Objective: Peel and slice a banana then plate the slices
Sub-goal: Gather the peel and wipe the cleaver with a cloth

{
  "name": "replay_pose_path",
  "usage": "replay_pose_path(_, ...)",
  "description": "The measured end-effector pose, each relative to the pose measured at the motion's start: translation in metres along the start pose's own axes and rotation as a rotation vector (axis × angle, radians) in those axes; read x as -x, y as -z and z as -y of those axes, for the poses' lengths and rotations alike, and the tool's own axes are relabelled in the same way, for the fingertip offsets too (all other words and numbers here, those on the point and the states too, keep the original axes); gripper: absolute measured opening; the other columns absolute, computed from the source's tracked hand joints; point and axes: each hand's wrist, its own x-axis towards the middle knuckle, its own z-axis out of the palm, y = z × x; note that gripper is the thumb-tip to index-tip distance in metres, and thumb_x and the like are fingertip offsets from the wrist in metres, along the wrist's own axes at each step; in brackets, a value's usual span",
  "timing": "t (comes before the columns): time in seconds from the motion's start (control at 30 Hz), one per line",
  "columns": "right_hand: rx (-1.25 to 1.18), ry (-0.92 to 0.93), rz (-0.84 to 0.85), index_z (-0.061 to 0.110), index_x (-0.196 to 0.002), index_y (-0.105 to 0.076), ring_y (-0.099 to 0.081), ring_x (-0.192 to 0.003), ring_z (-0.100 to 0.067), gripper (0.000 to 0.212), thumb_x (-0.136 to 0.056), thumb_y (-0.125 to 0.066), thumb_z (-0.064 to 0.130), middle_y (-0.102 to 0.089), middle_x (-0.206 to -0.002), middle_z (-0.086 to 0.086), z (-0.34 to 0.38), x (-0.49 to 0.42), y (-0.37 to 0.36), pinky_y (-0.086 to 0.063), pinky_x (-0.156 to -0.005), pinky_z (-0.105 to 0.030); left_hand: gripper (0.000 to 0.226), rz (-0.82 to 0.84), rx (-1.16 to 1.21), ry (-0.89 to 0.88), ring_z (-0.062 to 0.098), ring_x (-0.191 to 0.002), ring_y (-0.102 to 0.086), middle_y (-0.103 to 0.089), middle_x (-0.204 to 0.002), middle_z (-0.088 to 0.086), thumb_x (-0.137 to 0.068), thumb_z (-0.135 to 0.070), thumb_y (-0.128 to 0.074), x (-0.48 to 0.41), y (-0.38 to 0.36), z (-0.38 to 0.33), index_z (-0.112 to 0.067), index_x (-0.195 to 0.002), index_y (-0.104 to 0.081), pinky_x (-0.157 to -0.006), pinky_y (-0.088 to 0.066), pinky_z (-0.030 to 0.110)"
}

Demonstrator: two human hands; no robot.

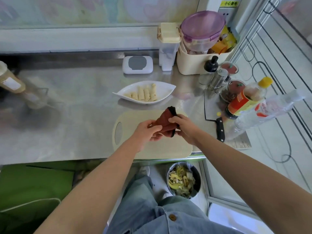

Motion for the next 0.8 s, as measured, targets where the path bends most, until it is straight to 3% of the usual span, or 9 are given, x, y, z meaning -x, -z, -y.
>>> replay_pose_path(0.07, 0.003, -0.025, 0.032, 0.011, -0.110, -0.056, -0.062, -0.087, -0.019, 0.027, -0.090, -0.061, 0.027, -0.065, -0.102, -0.006, 0.008, -0.007, -0.002, -0.047, -0.069, -0.029, 0.020, -0.041, -0.075, -0.035, 0.023, -0.078, -0.065, -0.064, -0.098, 0.018, -0.086, -0.001, -0.063, -0.011, 0.010, -0.012, -0.002, -0.105, -0.060, -0.068, -0.058, 0.027)
replay_pose_path(0.17, -0.014, 0.002, -0.041, 0.011, -0.113, -0.053, -0.066, -0.093, -0.019, 0.030, -0.089, -0.065, 0.021, -0.064, -0.112, -0.010, 0.016, -0.030, -0.010, -0.051, -0.067, -0.027, 0.021, -0.074, -0.024, -0.036, 0.027, -0.093, -0.067, -0.066, -0.108, 0.016, -0.085, -0.004, -0.065, -0.034, 0.027, -0.028, -0.007, -0.104, -0.060, -0.081, -0.056, 0.035)
replay_pose_path(0.27, -0.139, 0.051, -0.116, 0.008, -0.128, -0.044, -0.066, -0.099, -0.021, 0.043, -0.090, -0.063, 0.013, -0.061, -0.122, -0.010, 0.032, -0.057, -0.019, -0.055, -0.071, -0.030, 0.018, -0.016, 0.140, 0.024, 0.025, -0.103, -0.064, -0.069, -0.104, 0.007, -0.093, -0.028, -0.056, -0.051, 0.039, -0.052, -0.016, -0.103, -0.063, -0.092, -0.050, 0.043)
replay_pose_path(0.33, -0.189, 0.084, -0.091, 0.008, -0.130, -0.046, -0.066, -0.103, -0.024, 0.041, -0.091, -0.059, 0.008, -0.063, -0.120, -0.010, 0.043, -0.071, -0.022, -0.055, -0.085, -0.039, 0.044, -0.079, 0.220, 0.138, 0.024, -0.099, -0.063, -0.068, -0.102, 0.009, -0.092, -0.053, -0.047, -0.066, 0.047, -0.069, -0.014, -0.103, -0.064, -0.087, -0.051, 0.041)
replay_pose_path(0.4, -0.200, 0.122, -0.048, 0.007, -0.130, -0.047, -0.065, -0.105, -0.025, 0.039, -0.093, -0.054, 0.002, -0.064, -0.119, -0.010, 0.055, -0.082, -0.025, -0.053, -0.091, -0.041, 0.059, -0.155, 0.133, 0.236, 0.025, -0.083, -0.064, -0.068, -0.094, 0.012, -0.085, -0.064, -0.050, -0.078, 0.053, -0.084, -0.008, -0.098, -0.065, -0.072, -0.053, 0.034)
replay_pose_path(0.5, -0.239, 0.160, 0.008, 0.012, -0.136, -0.045, -0.059, -0.115, -0.023, 0.045, -0.094, -0.047, -0.004, -0.061, -0.122, -0.007, 0.068, -0.092, -0.028, -0.046, -0.100, -0.040, 0.045, -0.079, 0.030, 0.282, 0.026, -0.068, -0.066, -0.072, -0.083, 0.014, -0.088, -0.052, -0.056, -0.090, 0.060, -0.101, -0.008, -0.095, -0.064, -0.058, -0.052, 0.028)
replay_pose_path(0.63, -0.251, 0.195, -0.025, 0.020, -0.134, -0.042, -0.058, -0.110, -0.020, 0.051, -0.092, -0.041, -0.009, -0.059, -0.118, -0.006, 0.084, -0.100, -0.029, -0.048, -0.098, -0.037, 0.020, -0.017, 0.030, 0.157, 0.026, -0.071, -0.068, -0.070, -0.085, 0.011, -0.094, -0.029, -0.057, -0.105, 0.068, -0.117, -0.010, -0.100, -0.062, -0.060, -0.054, 0.030)
replay_pose_path(0.73, -0.169, 0.204, -0.122, 0.020, -0.128, -0.046, -0.061, -0.105, -0.020, 0.041, -0.091, -0.051, 0.002, -0.060, -0.118, -0.007, 0.098, -0.103, -0.035, -0.052, -0.092, -0.037, 0.012, -0.032, -0.011, -0.008, 0.025, -0.068, -0.065, -0.064, -0.087, 0.012, -0.095, -0.026, -0.057, -0.115, 0.069, -0.123, -0.015, -0.092, -0.057, -0.059, -0.055, 0.028)
replay_pose_path(0.8, -0.127, 0.149, -0.144, 0.024, -0.128, -0.049, -0.060, -0.105, -0.018, 0.038, -0.091, -0.057, 0.016, -0.062, -0.115, 0.001, 0.107, -0.106, -0.037, -0.051, -0.090, -0.037, 0.012, -0.087, -0.089, -0.096, 0.023, -0.077, -0.064, -0.064, -0.090, 0.007, -0.096, -0.027, -0.056, -0.121, 0.071, -0.127, -0.020, -0.086, -0.055, -0.066, -0.053, 0.030)
